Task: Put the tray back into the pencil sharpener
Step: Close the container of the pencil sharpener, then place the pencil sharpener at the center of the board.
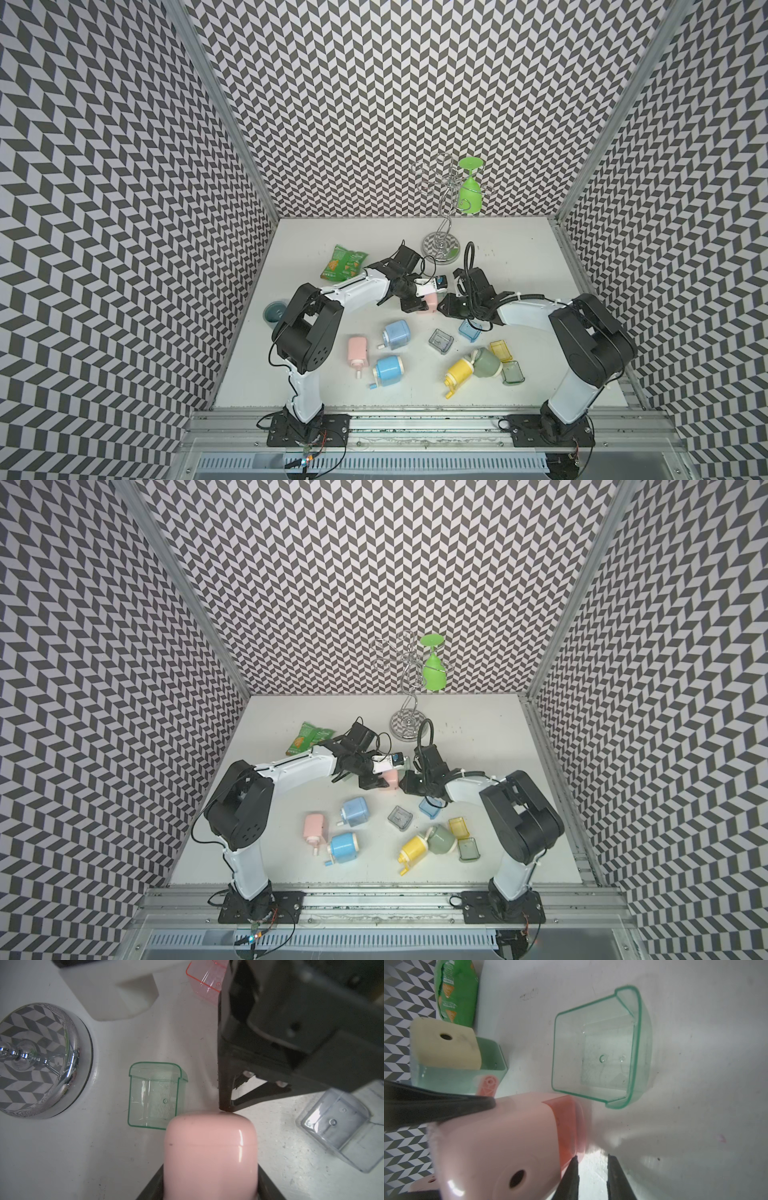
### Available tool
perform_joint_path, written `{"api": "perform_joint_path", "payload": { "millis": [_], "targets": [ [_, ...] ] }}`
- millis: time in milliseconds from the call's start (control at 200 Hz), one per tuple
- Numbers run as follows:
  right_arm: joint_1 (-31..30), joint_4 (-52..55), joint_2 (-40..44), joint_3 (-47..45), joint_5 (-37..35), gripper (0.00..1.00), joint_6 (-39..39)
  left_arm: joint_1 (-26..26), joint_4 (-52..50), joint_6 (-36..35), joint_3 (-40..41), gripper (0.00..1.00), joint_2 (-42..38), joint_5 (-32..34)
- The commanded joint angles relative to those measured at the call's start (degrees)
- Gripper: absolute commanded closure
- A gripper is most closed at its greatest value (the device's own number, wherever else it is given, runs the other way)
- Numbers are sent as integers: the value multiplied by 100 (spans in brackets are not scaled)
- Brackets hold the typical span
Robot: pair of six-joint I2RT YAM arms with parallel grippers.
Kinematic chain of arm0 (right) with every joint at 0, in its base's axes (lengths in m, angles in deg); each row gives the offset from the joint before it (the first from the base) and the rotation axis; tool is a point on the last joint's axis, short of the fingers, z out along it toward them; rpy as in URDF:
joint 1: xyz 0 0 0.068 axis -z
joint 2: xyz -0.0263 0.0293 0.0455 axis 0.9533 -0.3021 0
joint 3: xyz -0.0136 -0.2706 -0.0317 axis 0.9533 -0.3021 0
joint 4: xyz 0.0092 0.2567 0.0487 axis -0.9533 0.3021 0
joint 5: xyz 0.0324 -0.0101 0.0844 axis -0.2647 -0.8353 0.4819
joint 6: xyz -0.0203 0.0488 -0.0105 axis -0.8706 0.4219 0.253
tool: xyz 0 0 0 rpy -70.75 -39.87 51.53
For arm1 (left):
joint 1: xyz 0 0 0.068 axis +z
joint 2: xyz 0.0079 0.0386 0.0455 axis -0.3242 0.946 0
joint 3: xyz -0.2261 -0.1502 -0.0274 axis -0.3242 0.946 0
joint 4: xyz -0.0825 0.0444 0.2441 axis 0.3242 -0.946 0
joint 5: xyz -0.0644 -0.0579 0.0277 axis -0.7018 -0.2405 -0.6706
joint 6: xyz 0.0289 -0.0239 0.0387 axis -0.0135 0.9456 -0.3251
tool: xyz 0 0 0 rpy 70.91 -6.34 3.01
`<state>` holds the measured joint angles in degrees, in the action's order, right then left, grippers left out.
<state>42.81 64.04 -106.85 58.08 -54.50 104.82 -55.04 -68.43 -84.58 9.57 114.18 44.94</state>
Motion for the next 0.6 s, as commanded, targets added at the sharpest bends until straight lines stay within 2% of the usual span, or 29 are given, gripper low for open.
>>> {"api": "perform_joint_path", "payload": {
  "millis": [0, 145, 351, 406, 516, 591],
  "targets": [
    [-93, -401, -70, 128, 312, 75, -41, 17, -7, 31, 133, 58, -32, -11],
    [-80, -368, 35, 102, 254, 75, -24, 17, 11, 51, 131, 59, -43, -13],
    [52, -170, 1177, -302, -940, 73, 297, 34, 71, 208, 109, 62, -299, -48],
    [73, -83, 1503, -393, -1235, 73, 319, 43, 117, 374, 68, 65, -430, -15],
    [78, 138, 1997, -468, -1620, 72, 302, 78, 411, 1087, 19, 78, -798, 78],
    [82, 232, 2266, -508, -1817, 72, 331, 115, 450, 1449, -17, 82, -1027, 85]
  ]
}}
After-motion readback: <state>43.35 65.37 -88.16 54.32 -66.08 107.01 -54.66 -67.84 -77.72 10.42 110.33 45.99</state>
